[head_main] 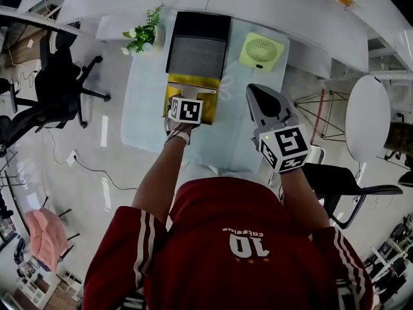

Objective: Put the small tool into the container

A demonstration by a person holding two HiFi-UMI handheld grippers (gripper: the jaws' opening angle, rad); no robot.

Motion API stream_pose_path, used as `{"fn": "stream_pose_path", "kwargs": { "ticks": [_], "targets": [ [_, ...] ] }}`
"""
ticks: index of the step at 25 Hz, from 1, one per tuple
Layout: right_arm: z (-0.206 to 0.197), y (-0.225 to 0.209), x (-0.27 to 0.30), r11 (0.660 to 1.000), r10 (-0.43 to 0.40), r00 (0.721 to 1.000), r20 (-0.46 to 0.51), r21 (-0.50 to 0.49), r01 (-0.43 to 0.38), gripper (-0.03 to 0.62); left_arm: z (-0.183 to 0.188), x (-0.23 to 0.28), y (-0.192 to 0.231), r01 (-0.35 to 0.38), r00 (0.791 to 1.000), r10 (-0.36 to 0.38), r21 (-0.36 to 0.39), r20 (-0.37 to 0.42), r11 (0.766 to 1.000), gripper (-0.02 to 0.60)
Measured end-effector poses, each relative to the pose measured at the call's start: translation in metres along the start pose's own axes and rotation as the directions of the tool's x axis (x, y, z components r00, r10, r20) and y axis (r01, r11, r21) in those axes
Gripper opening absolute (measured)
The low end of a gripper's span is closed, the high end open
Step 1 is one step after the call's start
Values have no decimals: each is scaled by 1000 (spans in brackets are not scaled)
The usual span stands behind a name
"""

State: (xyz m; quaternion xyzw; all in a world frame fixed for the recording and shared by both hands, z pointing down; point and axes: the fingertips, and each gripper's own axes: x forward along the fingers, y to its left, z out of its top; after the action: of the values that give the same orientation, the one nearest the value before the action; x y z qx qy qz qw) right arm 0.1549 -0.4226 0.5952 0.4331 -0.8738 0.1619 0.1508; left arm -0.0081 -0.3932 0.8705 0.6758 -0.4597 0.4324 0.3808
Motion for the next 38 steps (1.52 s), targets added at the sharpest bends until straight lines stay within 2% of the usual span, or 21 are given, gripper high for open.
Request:
{"fn": "stream_pose_path", "kwargs": {
  "ticks": [13,18,28,33,38],
  "targets": [
    [-2,-12,-3,999,-35,999,-9,15,36,4,-2,16,2,33,996,-37,-54,-76,998,294],
    [0,-14,-6,999,-43,999,-6,23,43,3,-7,19,4,77,992,-82,-53,-99,996,308],
    [10,-10,-15,998,-59,998,23,31,58,4,11,-14,3,75,996,-76,-16,-47,997,334],
    [10,2,-22,997,-64,998,25,35,63,4,15,-37,11,74,997,-73,-11,22,997,331],
    [7,24,-32,996,-76,997,28,43,74,3,17,-62,17,98,989,-97,-4,109,995,327]
  ]
}}
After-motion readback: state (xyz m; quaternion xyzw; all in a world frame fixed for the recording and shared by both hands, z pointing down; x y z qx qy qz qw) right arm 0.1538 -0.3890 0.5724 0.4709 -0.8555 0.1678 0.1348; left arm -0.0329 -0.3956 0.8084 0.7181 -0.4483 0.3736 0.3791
